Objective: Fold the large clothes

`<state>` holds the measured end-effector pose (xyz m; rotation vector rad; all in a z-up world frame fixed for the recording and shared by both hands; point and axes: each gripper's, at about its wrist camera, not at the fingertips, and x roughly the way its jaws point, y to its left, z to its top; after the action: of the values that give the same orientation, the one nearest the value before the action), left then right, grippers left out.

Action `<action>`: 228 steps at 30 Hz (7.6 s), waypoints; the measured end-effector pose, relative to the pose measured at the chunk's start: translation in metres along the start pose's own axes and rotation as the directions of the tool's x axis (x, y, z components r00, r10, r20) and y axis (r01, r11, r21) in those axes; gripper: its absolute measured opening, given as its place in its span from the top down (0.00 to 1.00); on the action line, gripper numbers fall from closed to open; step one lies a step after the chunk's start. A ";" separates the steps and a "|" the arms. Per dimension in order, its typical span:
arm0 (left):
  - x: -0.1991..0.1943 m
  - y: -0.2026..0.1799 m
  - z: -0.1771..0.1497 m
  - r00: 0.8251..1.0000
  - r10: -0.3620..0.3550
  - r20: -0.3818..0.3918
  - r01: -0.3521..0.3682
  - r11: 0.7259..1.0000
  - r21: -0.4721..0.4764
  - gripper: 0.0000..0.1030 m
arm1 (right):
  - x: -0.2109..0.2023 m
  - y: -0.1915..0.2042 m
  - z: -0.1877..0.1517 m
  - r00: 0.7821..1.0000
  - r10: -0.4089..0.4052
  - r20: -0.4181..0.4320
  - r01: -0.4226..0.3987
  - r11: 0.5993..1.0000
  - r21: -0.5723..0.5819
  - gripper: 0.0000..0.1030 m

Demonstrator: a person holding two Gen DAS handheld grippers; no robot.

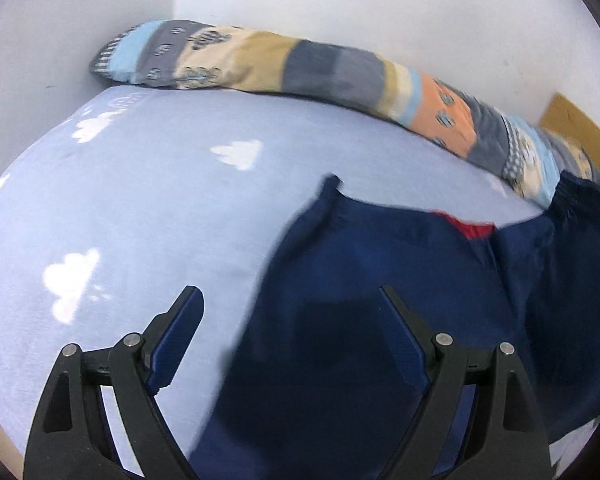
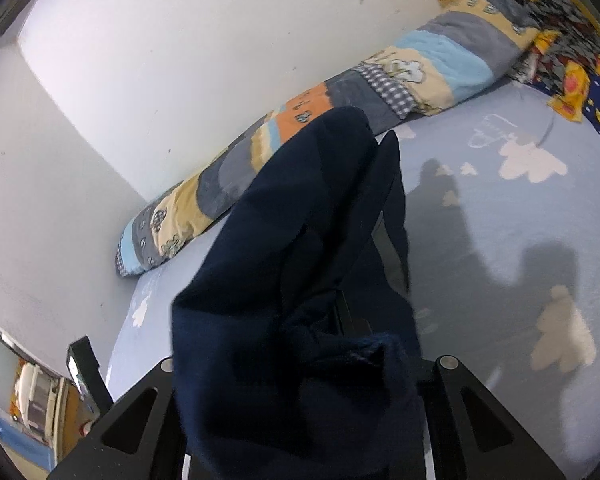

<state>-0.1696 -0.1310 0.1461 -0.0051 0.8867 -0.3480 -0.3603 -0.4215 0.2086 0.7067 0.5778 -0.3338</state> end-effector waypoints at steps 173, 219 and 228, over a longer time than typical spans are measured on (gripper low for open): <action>0.031 -0.004 -0.075 0.961 -0.042 -0.274 0.119 0.954 0.275 0.08 | 0.097 0.029 -0.164 0.904 -0.201 -0.377 0.019 0.900 -0.436 0.84; 0.118 0.060 -0.018 0.657 -0.631 -0.413 0.493 0.774 -0.398 0.00 | 0.207 -0.046 -0.066 0.747 0.425 -0.511 -0.378 0.904 0.201 0.10; 0.074 0.007 -0.009 0.695 -0.593 -0.407 0.549 0.803 -0.232 0.11 | 0.165 -0.011 -0.052 0.820 0.323 -0.473 -0.361 0.933 0.010 0.60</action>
<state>-0.1313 -0.1455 0.0838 -0.3075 1.3786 -0.9277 -0.2546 -0.4092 0.0719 0.8029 0.9008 0.2096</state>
